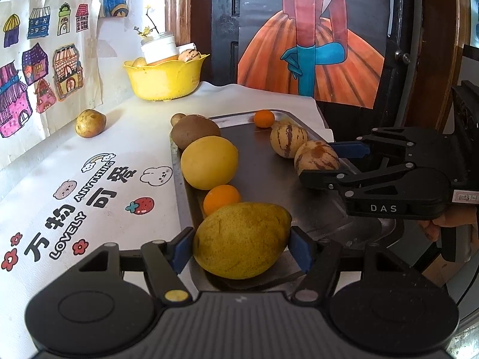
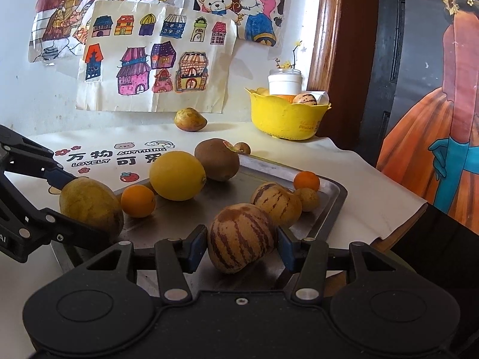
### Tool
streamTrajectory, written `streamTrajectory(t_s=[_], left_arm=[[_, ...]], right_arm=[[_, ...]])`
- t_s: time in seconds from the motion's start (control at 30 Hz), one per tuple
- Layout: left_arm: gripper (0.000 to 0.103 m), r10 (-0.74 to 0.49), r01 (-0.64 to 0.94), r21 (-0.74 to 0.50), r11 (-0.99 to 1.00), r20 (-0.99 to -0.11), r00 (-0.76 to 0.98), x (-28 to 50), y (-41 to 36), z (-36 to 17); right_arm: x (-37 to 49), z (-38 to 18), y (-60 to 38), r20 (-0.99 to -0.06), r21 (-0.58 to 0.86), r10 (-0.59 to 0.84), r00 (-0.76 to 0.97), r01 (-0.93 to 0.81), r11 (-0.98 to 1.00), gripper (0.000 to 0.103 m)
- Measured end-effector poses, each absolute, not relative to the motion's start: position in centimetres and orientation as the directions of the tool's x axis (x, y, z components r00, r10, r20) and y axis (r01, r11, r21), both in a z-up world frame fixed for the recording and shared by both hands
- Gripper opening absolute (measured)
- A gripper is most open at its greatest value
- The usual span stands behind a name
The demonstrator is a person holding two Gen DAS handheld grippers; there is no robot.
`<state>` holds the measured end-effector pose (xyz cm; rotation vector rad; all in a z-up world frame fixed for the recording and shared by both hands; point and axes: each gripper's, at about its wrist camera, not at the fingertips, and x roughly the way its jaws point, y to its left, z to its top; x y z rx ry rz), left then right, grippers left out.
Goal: Organize fruits
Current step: 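Carry the pepino and yellow pear onto the tray and open both tools, then withdraw both open tools from the tray toward the remaining fruits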
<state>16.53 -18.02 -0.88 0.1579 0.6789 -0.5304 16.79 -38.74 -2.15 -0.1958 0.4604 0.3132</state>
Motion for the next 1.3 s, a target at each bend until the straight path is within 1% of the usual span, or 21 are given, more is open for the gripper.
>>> streamTrajectory(t_s=[0.4,0.63,0.7,0.8,0.87,1.0,1.07,1.13,1.17,1.2,1.3], left_arm=[[0.073,-0.409,0.524,-0.005,0.852,-0.631,0.659,16.0,-17.9,-1.0],[0.080,-0.436,0.533,-0.013,0.846,-0.593,0.677,15.0,-17.3,-0.6],[0.083,-0.444,0.531,-0.022,0.847,-0.578,0.685,14.6,-17.0,-0.2],[0.086,-0.444,0.523,-0.021,0.852,-0.558,0.700,13.9,-16.5,0.2],[0.090,-0.440,0.512,-0.025,0.859,-0.548,0.712,13.4,-16.1,0.5],[0.098,-0.436,0.482,-0.051,0.875,-0.517,0.736,12.2,-14.5,1.1],[0.102,-0.434,0.465,-0.068,0.883,-0.498,0.751,11.4,-13.6,1.3],[0.102,-0.427,0.445,-0.084,0.891,-0.483,0.764,10.6,-12.7,1.6],[0.102,-0.424,0.437,-0.091,0.895,-0.479,0.769,10.3,-12.3,1.7],[0.102,-0.420,0.428,-0.098,0.898,-0.475,0.773,10.0,-11.9,1.7],[0.102,-0.398,0.390,-0.120,0.913,-0.472,0.786,8.9,-10.7,1.9]], right_arm=[[16.1,-1.8,-39.0,-0.463,-0.114,0.235,0.855,-0.320,0.941,0.053],[15.1,-1.1,-39.1,-0.450,-0.109,0.229,0.863,-0.307,0.945,0.059],[14.7,-1.0,-39.2,-0.446,-0.104,0.228,0.866,-0.303,0.947,0.061],[13.8,-0.7,-39.3,-0.437,-0.094,0.223,0.871,-0.291,0.952,0.068],[13.2,-0.5,-39.3,-0.431,-0.089,0.216,0.876,-0.280,0.956,0.079],[11.7,-0.1,-39.1,-0.417,-0.083,0.209,0.885,-0.266,0.960,0.086],[10.8,0.0,-38.9,-0.408,-0.075,0.205,0.889,-0.257,0.964,0.091],[9.9,0.2,-38.7,-0.407,-0.054,0.203,0.891,-0.245,0.968,0.094],[9.4,0.3,-38.7,-0.408,-0.042,0.201,0.891,-0.239,0.970,0.099],[8.9,0.3,-38.5,-0.408,-0.029,0.198,0.891,-0.229,0.973,0.101],[7.5,0.5,-38.1,-0.421,0.007,0.188,0.887,-0.203,0.979,0.102]])
